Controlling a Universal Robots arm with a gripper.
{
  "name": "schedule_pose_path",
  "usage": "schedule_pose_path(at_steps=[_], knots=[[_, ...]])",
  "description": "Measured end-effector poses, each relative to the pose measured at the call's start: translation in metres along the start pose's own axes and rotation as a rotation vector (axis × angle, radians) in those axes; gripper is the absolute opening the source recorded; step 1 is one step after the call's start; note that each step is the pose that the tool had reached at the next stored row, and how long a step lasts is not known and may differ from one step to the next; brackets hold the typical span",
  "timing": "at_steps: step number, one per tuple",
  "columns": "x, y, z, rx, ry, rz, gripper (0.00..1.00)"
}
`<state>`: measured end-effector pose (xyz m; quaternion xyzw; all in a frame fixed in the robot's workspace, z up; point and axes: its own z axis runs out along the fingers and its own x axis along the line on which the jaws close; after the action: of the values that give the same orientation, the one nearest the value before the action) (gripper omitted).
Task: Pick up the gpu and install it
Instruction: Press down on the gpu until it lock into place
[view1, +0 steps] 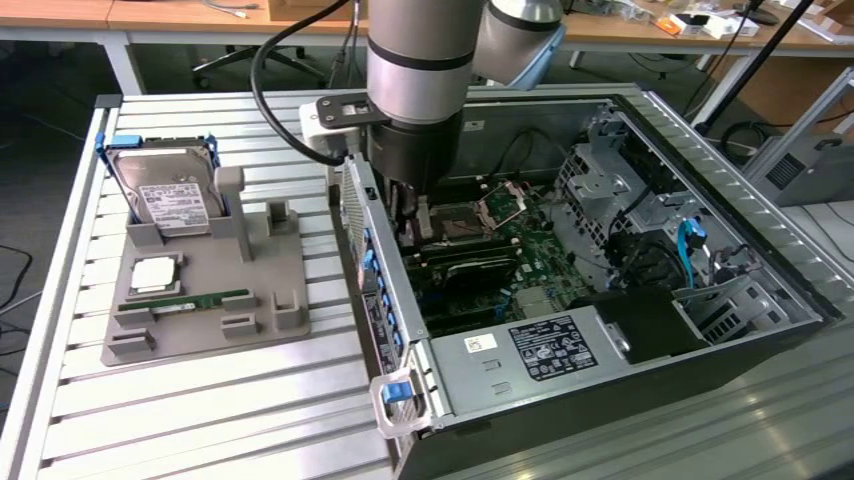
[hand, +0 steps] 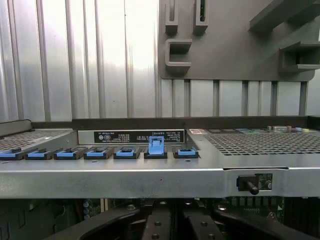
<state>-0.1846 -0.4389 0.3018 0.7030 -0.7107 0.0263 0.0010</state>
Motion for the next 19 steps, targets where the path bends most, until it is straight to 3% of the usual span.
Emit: schedule_pose_path(at_steps=[12,19], knots=[[0.0001,0.0029,0.0000,-0.0001,0.0002,0.000,0.11],[0.0001,-0.0018,0.0008,-0.0013,0.0001,0.000,0.11]])
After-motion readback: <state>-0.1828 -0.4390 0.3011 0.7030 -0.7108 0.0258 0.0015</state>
